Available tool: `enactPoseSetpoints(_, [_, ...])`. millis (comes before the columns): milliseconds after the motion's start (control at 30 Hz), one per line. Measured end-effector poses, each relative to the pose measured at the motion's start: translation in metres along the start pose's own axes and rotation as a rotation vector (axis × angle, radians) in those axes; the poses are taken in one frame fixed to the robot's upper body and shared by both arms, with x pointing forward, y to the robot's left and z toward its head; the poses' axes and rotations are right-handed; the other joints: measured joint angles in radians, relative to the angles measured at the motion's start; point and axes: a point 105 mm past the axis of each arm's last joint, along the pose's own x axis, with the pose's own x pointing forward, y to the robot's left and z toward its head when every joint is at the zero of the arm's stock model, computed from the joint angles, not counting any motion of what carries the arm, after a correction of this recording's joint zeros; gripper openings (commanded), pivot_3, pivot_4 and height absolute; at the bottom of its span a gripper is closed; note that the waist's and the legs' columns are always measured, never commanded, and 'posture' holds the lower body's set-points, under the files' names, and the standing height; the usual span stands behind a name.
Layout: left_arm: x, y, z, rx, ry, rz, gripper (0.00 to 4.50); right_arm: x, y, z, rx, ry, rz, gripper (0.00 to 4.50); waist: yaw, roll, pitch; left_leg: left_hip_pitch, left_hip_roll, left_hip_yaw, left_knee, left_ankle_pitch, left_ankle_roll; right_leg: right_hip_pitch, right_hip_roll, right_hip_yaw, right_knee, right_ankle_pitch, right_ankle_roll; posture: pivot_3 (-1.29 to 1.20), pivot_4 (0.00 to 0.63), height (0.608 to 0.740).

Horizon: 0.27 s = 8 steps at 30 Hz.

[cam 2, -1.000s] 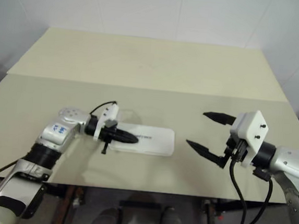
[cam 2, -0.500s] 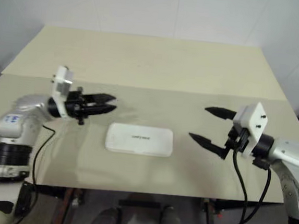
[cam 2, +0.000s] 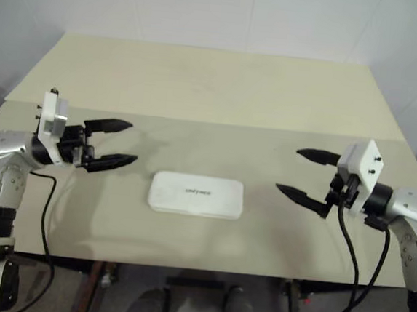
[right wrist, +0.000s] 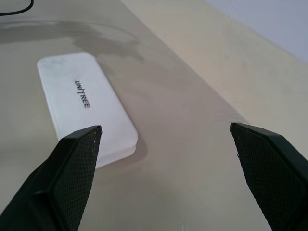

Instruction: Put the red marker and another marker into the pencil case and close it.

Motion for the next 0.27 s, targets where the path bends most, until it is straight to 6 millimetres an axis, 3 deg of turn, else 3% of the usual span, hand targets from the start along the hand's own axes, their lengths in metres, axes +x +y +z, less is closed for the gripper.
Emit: enactPoseSetpoints(267, [0.0012,-0.0016,-0.006,-0.016,0.012,-0.004,4.46,-0.0033,-0.0032,-0.0052,0.002,0.005,0.008,4.5,-0.005,0.0,0.0,0.0,0.0,0.0,0.0,0.0,0.0,0.0,0.0,0.0,0.0,0.0,0.0,0.0,0.15,0.74])
